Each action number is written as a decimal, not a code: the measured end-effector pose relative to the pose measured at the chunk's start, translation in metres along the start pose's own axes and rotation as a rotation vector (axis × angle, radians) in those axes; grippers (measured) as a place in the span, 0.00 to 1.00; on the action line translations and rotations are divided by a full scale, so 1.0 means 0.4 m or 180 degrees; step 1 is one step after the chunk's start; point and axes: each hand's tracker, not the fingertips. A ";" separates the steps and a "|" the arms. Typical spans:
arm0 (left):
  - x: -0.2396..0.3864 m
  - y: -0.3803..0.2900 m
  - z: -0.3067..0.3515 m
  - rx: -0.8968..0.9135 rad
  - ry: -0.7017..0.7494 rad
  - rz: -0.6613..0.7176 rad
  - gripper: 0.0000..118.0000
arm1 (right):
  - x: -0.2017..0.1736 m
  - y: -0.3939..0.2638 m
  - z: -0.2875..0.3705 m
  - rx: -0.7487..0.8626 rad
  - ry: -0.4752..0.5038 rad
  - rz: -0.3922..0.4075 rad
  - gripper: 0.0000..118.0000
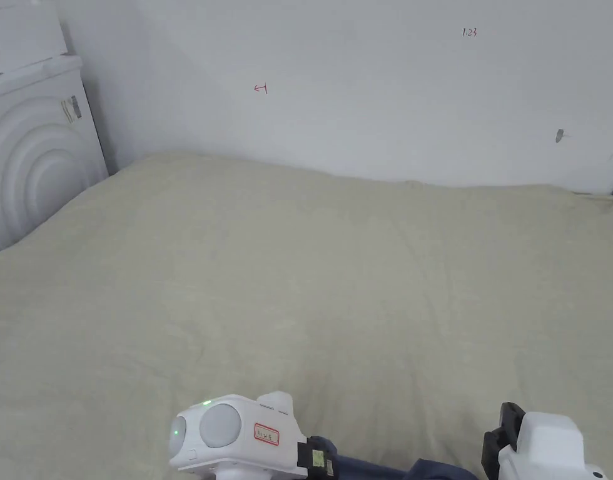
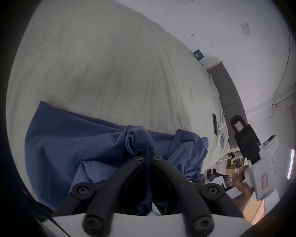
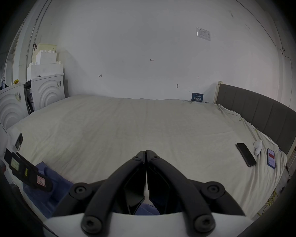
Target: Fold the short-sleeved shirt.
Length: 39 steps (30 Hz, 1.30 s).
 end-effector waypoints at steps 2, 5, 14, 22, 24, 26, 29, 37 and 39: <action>-0.005 -0.002 -0.011 -0.0028 0.0041 -0.0019 0.00 | 0.003 -0.001 0.002 0.0000 -0.0008 -0.0014 0.00; -0.010 -0.001 -0.009 -0.0004 0.0059 0.0028 0.10 | 0.005 -0.002 0.003 -0.0002 -0.0013 -0.0032 0.00; -0.028 -0.005 0.136 0.0388 -0.0058 -0.0257 0.43 | 0.003 -0.003 0.005 0.0001 0.0014 -0.0059 0.00; -0.178 -0.004 0.229 0.0730 -0.0163 -0.0117 0.19 | -0.008 0.000 0.008 0.0011 0.0059 -0.0042 0.00; -0.229 -0.004 0.194 0.0622 -0.0236 0.0012 0.16 | -0.011 0.000 0.009 0.0014 0.0065 -0.0034 0.00; -0.253 -0.016 0.149 0.0424 -0.0380 0.0072 0.12 | -0.012 0.000 0.010 0.0014 0.0069 -0.0035 0.00; -0.260 -0.038 0.086 0.0289 -0.0531 0.0115 0.12 | -0.011 -0.002 0.011 0.0013 0.0071 -0.0043 0.00; -0.283 -0.084 -0.013 -0.0159 -0.0997 0.0277 0.06 | -0.003 -0.009 0.013 -0.0017 0.0054 -0.0032 0.00; -0.277 -0.097 -0.028 -0.0192 -0.0965 0.0270 0.06 | -0.003 -0.011 0.013 -0.0025 0.0051 -0.0032 0.00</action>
